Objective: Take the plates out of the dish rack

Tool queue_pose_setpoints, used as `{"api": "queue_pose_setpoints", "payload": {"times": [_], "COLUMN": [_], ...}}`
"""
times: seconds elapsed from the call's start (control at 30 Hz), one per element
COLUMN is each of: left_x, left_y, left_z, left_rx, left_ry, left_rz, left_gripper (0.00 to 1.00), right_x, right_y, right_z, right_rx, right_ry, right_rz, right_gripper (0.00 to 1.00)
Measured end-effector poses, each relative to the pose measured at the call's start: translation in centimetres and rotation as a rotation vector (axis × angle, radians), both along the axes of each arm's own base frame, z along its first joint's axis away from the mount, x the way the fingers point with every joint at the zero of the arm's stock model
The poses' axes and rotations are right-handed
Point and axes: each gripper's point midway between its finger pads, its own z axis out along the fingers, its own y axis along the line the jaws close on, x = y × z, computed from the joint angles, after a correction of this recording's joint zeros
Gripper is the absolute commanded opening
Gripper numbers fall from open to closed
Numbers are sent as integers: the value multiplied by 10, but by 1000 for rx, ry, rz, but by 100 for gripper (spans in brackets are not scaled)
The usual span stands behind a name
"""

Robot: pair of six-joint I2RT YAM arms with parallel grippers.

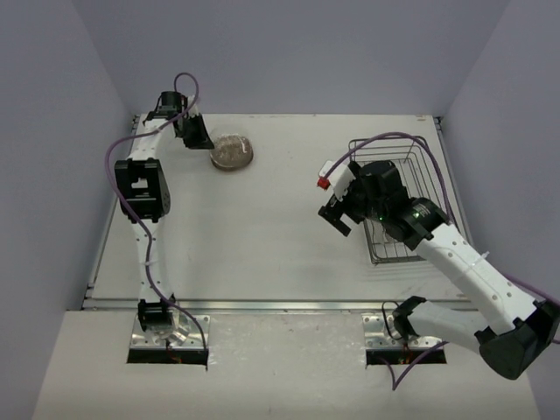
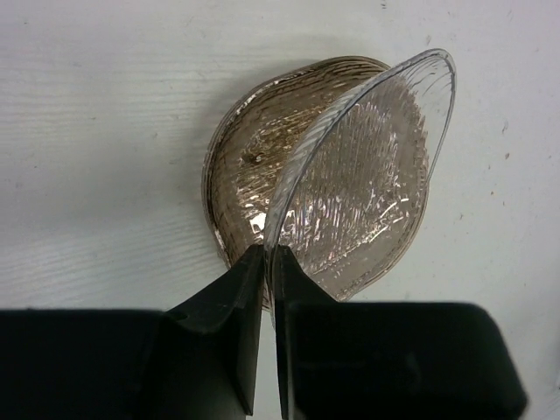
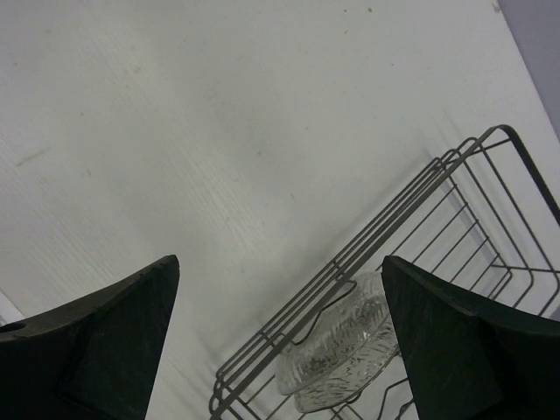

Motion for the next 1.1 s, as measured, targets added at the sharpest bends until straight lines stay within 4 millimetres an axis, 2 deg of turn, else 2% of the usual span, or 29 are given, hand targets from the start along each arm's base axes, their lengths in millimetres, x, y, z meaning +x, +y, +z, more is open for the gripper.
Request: {"api": "queue_pose_setpoints", "payload": {"times": [0.03,0.1,0.2,0.33,0.43,0.5,0.6,0.67,0.77,0.83,0.9,0.93,0.97,1.03,1.1], "left_x": [0,0,0,1,-4,-7,-17,-27,-55,-78,-100,-109,-121,-142,-155], "left_y": [2,4,7,6,6,7,13,13,12,-2,-26,-40,-54,-80,-103], "left_z": [-2,-6,-7,-5,5,24,78,129,212,259,292,299,296,274,247], "left_rx": [-2,-6,-13,-19,-17,-6,51,103,205,256,284,299,307,316,320], "left_ry": [4,12,16,10,-1,-31,-137,-256,-455,-587,-693,-739,-756,-733,-690], "left_rz": [4,11,17,17,16,17,24,24,21,-7,-57,-86,-121,-204,-285], "left_gripper": [16,46,67,71,72,72,72,73,73,74,74,74,74,74,74], "right_x": [1,2,4,12,17,20,21,19,16,14,12,10,9,9,9], "right_y": [0,0,-2,-7,-17,-28,-45,-54,-66,-81,-95,-99,-105,-121,-133], "right_z": [3,11,20,31,33,29,18,7,-17,-36,-51,-55,-57,-59,-59], "right_rx": [24,72,137,211,259,276,274,260,248,244,242,256,269,291,306], "right_ry": [10,28,64,100,142,171,213,258,375,471,548,579,600,613,613], "right_rz": [-15,-41,-85,-149,-217,-276,-354,-390,-429,-480,-522,-530,-540,-564,-583], "right_gripper": [99,99,99,99,99,98,87,80,71,65,62,60,59,55,51]}}
